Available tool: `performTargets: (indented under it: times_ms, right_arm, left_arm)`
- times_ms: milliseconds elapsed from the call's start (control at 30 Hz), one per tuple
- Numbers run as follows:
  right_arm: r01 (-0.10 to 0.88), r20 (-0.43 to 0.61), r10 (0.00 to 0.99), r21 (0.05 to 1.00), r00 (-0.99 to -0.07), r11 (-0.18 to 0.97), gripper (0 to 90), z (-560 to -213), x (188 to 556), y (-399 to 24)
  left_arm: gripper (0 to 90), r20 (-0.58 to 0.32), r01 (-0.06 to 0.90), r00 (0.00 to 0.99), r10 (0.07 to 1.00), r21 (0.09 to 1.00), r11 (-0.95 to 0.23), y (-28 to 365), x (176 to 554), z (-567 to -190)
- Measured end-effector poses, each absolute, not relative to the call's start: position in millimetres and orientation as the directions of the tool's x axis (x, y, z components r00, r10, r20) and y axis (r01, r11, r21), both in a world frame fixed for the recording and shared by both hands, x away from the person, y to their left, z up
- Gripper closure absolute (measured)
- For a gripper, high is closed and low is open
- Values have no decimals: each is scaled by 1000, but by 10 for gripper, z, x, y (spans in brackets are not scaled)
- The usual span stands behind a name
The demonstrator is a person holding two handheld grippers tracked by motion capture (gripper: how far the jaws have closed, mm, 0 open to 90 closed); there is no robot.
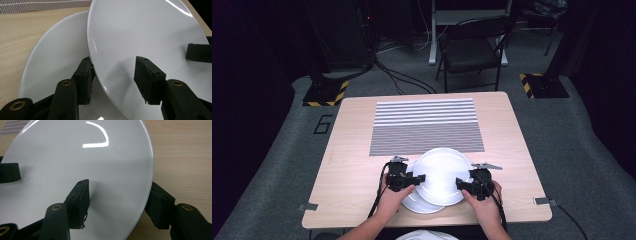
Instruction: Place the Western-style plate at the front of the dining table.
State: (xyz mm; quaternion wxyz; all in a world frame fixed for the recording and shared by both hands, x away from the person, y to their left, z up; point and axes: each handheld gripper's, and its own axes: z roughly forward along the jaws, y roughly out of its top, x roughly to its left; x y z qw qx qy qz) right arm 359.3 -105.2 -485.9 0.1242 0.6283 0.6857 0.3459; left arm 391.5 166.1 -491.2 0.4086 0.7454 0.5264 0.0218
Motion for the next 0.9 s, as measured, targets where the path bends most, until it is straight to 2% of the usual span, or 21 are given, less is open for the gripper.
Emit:
performTargets:
  times_ms: [233,333,900]
  right_arm:
    - [775,275,946,631,-170,-44,422,-4823,3604,-1051]
    - [774,278,945,632,-175,-42,425,-4831,3613,-1057]
    - [812,346,930,574,-126,-104,436,-4820,3683,-1080]
  left_arm:
    - [507,-390,765,446,805,633,-117,1670,3922,-4882]
    - [507,-414,779,427,804,620,-94,1670,3936,-4890]
    - [506,-439,795,396,806,603,-62,1686,3984,-4861]
